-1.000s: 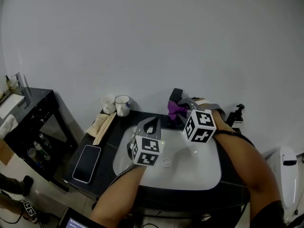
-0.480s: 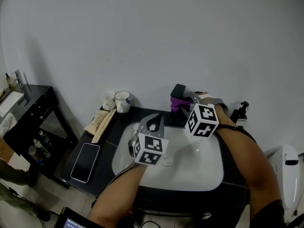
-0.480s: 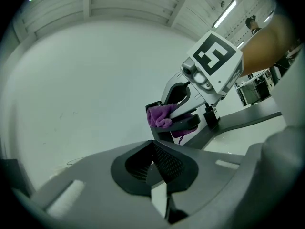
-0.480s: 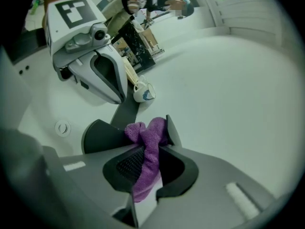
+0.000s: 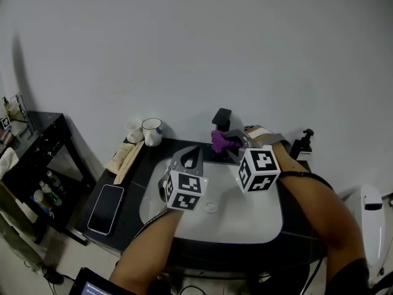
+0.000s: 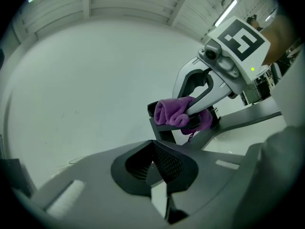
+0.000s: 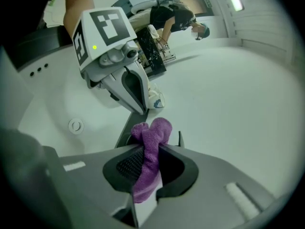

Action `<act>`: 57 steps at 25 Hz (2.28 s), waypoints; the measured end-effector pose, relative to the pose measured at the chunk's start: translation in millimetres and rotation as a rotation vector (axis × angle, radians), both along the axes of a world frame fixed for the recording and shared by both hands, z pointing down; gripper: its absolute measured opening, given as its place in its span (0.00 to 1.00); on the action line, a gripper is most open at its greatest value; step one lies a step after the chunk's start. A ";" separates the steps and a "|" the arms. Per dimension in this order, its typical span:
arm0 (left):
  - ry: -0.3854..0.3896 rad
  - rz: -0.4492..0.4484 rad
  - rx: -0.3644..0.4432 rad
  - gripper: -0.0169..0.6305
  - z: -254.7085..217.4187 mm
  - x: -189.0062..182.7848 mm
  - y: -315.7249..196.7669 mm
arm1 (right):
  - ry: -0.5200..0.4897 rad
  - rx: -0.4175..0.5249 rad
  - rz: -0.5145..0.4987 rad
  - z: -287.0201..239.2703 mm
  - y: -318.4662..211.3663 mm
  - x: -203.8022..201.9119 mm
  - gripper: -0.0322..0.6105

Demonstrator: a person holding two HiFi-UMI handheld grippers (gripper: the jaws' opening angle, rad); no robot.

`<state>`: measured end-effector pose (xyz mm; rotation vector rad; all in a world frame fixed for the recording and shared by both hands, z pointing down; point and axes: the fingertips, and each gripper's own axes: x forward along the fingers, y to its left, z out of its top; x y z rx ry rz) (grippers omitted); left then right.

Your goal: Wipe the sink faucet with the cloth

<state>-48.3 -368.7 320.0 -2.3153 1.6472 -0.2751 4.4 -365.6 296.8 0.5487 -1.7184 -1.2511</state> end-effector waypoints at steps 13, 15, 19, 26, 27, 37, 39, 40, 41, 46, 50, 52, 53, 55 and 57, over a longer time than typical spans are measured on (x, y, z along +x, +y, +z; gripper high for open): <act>0.010 -0.019 -0.009 0.05 2.2 -7.9 2.8 | 0.002 0.003 -0.040 5.7 52.5 3.5 0.15; 0.014 -0.026 -0.011 0.05 1.9 -11.2 3.7 | 0.012 0.004 -0.053 11.1 62.1 3.1 0.15; 0.019 -0.033 -0.012 0.05 1.9 -12.9 5.1 | 0.025 0.005 -0.066 23.5 78.2 6.6 0.15; 0.018 -0.042 -0.017 0.05 1.8 -14.4 5.8 | 0.000 -0.026 -0.053 46.7 87.6 15.7 0.15; 0.017 -0.042 -0.018 0.05 2.0 -14.2 6.1 | -0.005 -0.033 -0.045 51.9 84.9 17.6 0.15; -0.007 -0.025 -0.005 0.05 0.9 -7.6 5.5 | -0.083 0.040 0.059 75.8 13.4 32.7 0.15; -0.011 -0.018 -0.003 0.05 0.9 -5.1 4.2 | -0.105 0.048 0.072 77.5 1.3 31.9 0.16; -0.014 -0.015 -0.004 0.05 1.1 -3.5 3.5 | -0.115 0.050 0.075 77.7 -3.7 30.4 0.16; -0.016 -0.011 -0.004 0.05 1.5 -1.9 3.0 | -0.120 0.050 0.077 78.1 -8.3 28.2 0.16; -0.035 -0.017 -0.004 0.05 2.7 -0.3 -1.1 | -0.126 0.049 0.091 81.5 -27.7 16.7 0.16; -0.020 -0.022 -0.008 0.05 2.3 -2.5 -4.9 | -0.155 0.060 0.106 78.6 -39.0 15.6 0.16; -0.018 -0.020 -0.007 0.05 1.5 -2.0 -5.3 | -0.172 0.066 0.113 76.2 -44.6 15.6 0.16; -0.018 -0.020 -0.008 0.05 1.5 -1.5 -5.1 | -0.181 0.063 0.117 75.4 -47.4 15.4 0.16; -0.016 -0.017 -0.009 0.05 1.8 -0.6 -4.9 | -0.198 0.051 0.128 74.5 -52.5 15.1 0.16; -0.014 -0.014 -0.010 0.05 2.2 -0.1 -5.0 | -0.210 0.038 0.137 74.7 -56.2 14.6 0.16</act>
